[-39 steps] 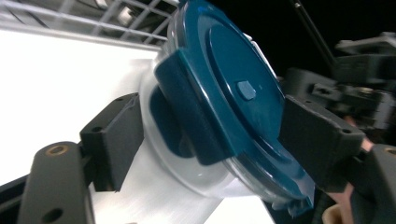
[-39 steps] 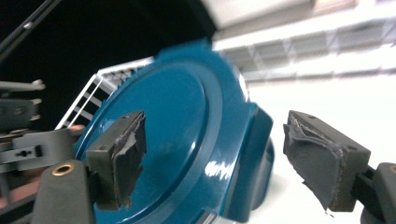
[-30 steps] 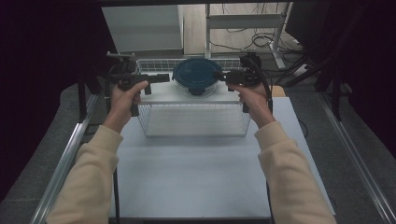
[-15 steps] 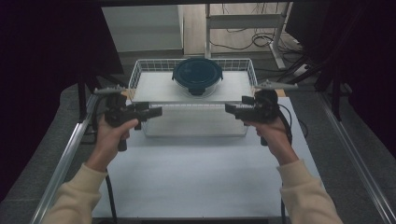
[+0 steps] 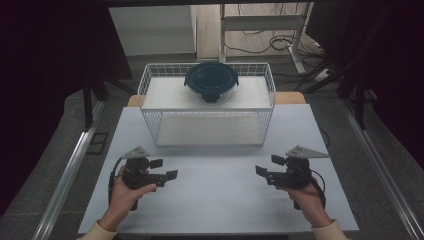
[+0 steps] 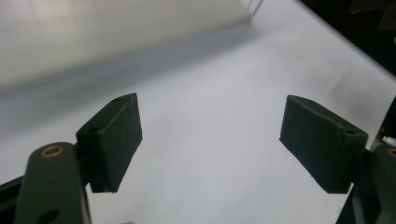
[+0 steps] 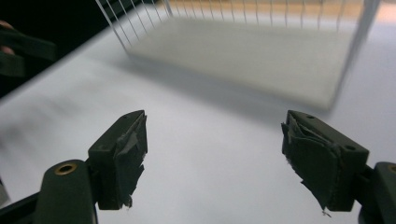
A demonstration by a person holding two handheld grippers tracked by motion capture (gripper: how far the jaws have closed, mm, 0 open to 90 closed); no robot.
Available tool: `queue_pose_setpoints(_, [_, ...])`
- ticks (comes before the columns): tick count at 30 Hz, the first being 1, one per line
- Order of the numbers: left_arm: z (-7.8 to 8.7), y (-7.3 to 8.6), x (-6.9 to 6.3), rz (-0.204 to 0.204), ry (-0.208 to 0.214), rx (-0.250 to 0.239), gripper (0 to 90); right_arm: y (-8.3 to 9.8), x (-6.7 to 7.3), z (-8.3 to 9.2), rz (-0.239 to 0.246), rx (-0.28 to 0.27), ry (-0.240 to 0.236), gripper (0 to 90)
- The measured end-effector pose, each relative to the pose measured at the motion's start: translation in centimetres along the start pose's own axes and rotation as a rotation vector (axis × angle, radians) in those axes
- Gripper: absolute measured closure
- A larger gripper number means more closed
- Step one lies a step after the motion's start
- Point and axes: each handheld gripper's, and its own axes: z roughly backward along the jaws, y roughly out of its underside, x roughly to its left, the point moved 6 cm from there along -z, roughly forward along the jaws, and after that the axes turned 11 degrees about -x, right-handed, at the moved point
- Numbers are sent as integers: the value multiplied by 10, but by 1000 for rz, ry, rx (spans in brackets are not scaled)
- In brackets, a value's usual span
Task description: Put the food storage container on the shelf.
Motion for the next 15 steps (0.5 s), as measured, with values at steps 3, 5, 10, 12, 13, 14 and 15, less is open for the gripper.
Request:
queue_pose_setpoints(3, [-2,21,-2,6,-1,51,203,20,-6,4,-4,40,18,214])
queue_pose_setpoints(5, [-1,22,-3,10,-2,48,203,21,-7,6,-9,41,13,214])
queue_pose_setpoints(10, [4,20,-1,-8,-32,25,203,19,-8,12,-4,15,11,201])
queue_pose_setpoints(12, [3,21,0,-4,-31,26,203,20,-7,11,-4,19,9,193])
queue_pose_setpoints(13, [2,25,3,-6,-45,31,203,23,-7,9,6,34,29,159])
queue_pose_setpoints(14, [1,27,4,-19,-62,34,203,25,-8,8,1,41,37,144])
queue_pose_setpoints(15, [1,27,4,-19,-62,34,202,25,-8,8,1,41,37,144])
